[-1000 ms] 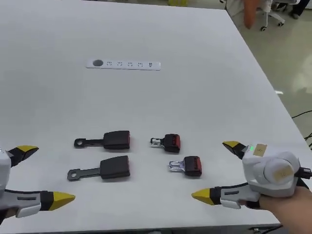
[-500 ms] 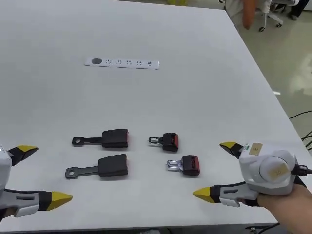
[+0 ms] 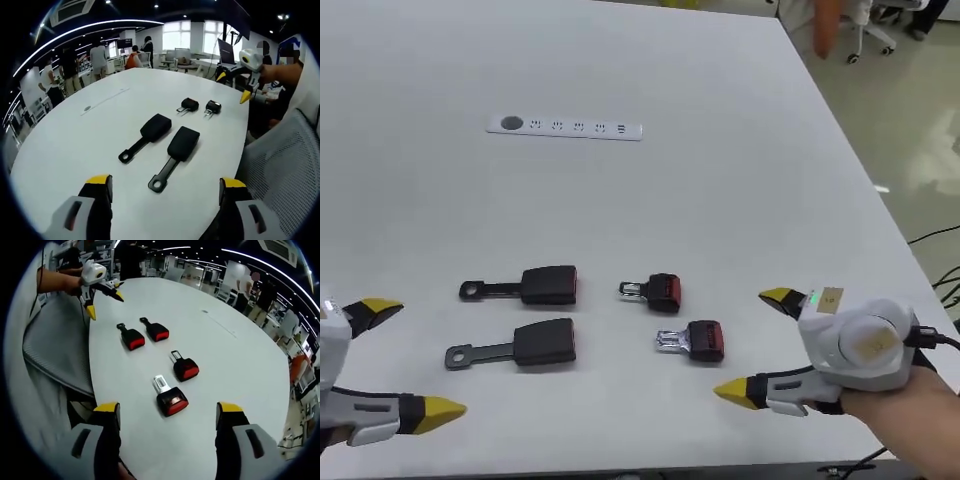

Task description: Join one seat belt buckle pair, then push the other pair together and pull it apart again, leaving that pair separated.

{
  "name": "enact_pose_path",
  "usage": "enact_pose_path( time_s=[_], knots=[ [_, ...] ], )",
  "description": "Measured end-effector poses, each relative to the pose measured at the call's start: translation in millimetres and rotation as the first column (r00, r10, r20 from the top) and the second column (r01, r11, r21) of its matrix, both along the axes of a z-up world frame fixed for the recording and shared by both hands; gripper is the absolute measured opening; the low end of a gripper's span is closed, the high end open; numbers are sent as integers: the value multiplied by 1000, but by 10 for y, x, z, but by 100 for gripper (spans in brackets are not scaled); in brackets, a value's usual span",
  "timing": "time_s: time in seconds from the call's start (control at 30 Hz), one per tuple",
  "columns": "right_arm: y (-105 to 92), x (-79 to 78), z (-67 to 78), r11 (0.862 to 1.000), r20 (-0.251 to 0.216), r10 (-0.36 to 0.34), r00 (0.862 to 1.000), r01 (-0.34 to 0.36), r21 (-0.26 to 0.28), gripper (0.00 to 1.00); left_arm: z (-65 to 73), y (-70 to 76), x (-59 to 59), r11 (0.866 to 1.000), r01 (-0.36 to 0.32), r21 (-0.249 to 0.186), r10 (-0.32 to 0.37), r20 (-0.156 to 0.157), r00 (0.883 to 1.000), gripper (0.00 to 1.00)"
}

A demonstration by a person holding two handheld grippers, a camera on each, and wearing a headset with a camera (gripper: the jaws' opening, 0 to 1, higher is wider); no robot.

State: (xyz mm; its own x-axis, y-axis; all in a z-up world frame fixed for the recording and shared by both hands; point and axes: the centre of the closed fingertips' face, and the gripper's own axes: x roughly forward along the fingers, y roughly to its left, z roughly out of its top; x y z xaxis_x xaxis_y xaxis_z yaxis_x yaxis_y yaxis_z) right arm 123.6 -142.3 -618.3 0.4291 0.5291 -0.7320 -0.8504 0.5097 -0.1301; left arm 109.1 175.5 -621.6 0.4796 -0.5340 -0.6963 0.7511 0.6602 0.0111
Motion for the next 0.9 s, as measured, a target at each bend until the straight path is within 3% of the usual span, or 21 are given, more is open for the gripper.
enact_pose_path(
  time_s=[0.2,0.33,0.4,0.53,0.63,0.9],
  knots=[
    [126,-30,-56,996,-40,89,995,-89,11,65,-8,-113,115,1000,11,-21,-11,-10,1000,88],
    [178,29,-59,994,-36,109,993,-109,11,64,-14,-237,182,998,61,-19,-61,-12,998,82],
    [192,59,-74,992,-38,124,992,-124,1,63,-49,-274,190,995,96,-11,-97,-29,995,78],
    [217,89,-139,988,-67,154,986,-155,-4,60,-108,-437,169,985,175,-1,-175,-87,981,64],
    [241,90,-194,982,-84,187,979,-188,-15,57,-165,-506,224,974,225,35,-221,-82,972,61],
    [278,118,-330,969,-128,238,963,-244,-35,53,-325,-701,335,952,304,49,-297,-113,948,55]
  ],
)
